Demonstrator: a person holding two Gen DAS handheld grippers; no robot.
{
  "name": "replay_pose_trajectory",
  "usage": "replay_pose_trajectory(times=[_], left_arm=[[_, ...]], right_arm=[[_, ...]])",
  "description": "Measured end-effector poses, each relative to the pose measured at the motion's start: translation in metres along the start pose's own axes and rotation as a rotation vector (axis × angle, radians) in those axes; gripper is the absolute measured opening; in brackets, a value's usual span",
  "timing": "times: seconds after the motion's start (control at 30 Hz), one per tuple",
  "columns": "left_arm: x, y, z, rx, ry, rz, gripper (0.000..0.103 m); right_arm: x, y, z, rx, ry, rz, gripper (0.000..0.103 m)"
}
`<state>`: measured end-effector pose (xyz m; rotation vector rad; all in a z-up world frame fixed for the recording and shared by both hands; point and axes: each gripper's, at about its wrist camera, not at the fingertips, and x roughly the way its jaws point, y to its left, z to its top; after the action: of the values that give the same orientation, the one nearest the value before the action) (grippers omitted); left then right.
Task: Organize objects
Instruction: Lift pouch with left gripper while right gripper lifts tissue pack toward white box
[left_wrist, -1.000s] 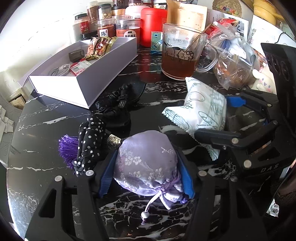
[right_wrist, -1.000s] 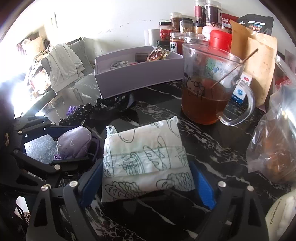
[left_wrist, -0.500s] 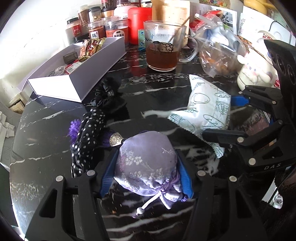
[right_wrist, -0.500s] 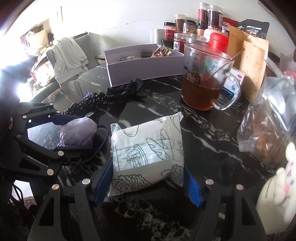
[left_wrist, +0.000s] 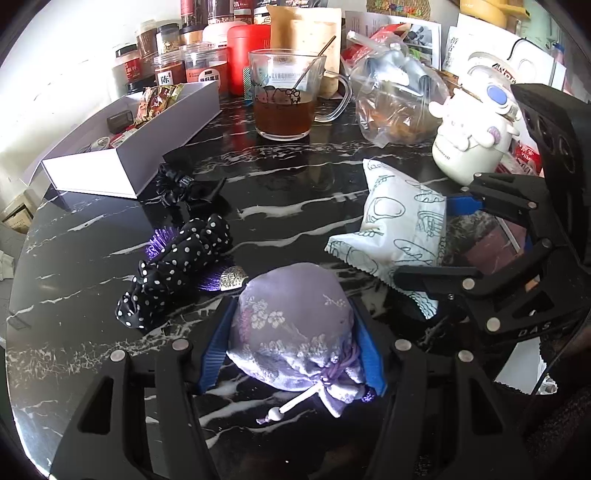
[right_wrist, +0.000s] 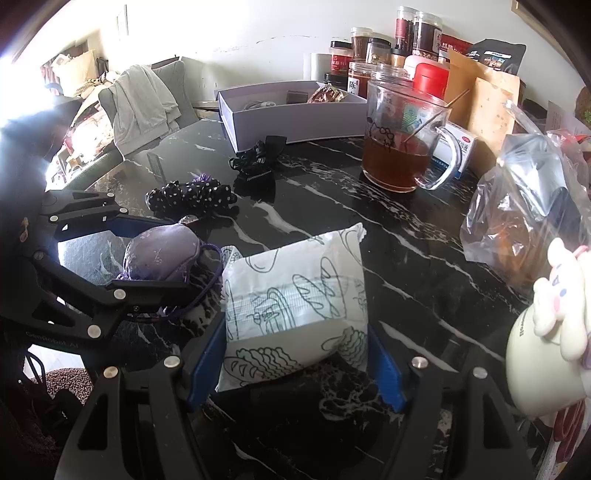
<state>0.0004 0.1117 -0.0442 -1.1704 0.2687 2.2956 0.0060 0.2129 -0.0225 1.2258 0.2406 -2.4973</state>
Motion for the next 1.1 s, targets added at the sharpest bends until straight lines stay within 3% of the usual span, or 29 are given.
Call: replay_pose_trajectory(times=[0.27,0.47,0.77,1.1], left_arm=[[0.005,-0.001,-0.003,-0.006,-0.005,0.004,0.060],[-0.008,0.000,0.004,-0.011,-0.057,-0.025,0.053],[-0.037,0.004,0.025,-0.019,-0.108,-0.016,0.052],[-0.064,0.007,0.045,-0.017,-0.132,0.081,0.052]], right_arm=[[0.002,-0.003,0.002,0.010,-0.030,0.003,0.075],[-0.001,-0.005,0.004,0.021,-0.050,0.029,0.066],[-0.017,-0.008,0.015,0.026,-0.097,0.048,0.064],[-0.037,0.000,0.035,-0.019,-0.134,0.058,0.064]])
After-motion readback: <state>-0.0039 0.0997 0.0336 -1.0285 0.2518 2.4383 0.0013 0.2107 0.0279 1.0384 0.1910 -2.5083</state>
